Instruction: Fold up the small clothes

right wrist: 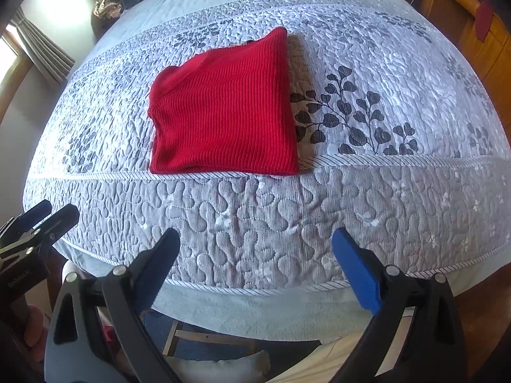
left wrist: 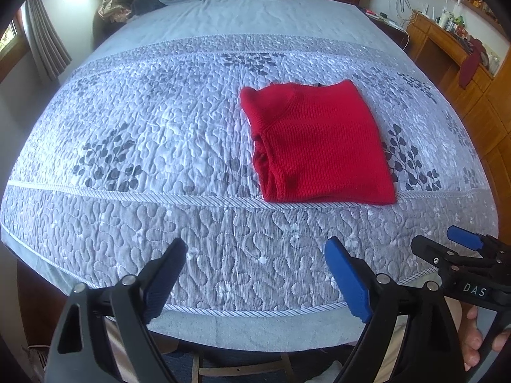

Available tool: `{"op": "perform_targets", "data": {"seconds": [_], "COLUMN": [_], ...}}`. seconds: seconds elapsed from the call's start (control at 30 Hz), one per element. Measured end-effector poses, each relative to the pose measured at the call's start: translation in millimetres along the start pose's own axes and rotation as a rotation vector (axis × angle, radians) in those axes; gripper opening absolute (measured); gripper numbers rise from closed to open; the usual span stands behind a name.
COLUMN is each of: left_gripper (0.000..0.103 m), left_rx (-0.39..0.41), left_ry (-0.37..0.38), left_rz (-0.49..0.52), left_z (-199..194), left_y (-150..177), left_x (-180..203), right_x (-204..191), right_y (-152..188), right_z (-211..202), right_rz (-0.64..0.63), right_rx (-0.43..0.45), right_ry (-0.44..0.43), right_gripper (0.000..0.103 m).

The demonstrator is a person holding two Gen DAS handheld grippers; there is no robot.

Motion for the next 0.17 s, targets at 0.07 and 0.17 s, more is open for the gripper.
{"op": "perform_targets", "data": {"seconds": [0.07,0.17], "left_gripper": [0.089,0.089], "left_rx": [-0.003,0.003], "left_ry": [0.001,-0.004], "left_rz": [0.000,0.002], "left_z": [0.7,-0.3], "left_y": [-0.3,-0.5], "left_x": [-0.6,-1.0], "right_x": [0.3,1.6], "right_y": [0.4,0.5], "right_z": [0.5,1.7], "right_rz": [0.004,0.007], "right_rx": [-0.002,-0.005], "right_ry": [-0.002,-0.001], "right_gripper": [0.096,0.096]}}
Point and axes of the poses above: each gripper's, at about its wrist camera, not at the fingertips, and z roughly the way its jaws point, x to its right, y to its underside, the point moved 6 cm from there along z, roughly the way its jaws point, and after that the axes turned 5 degrees about x, right-handed, at the moved point
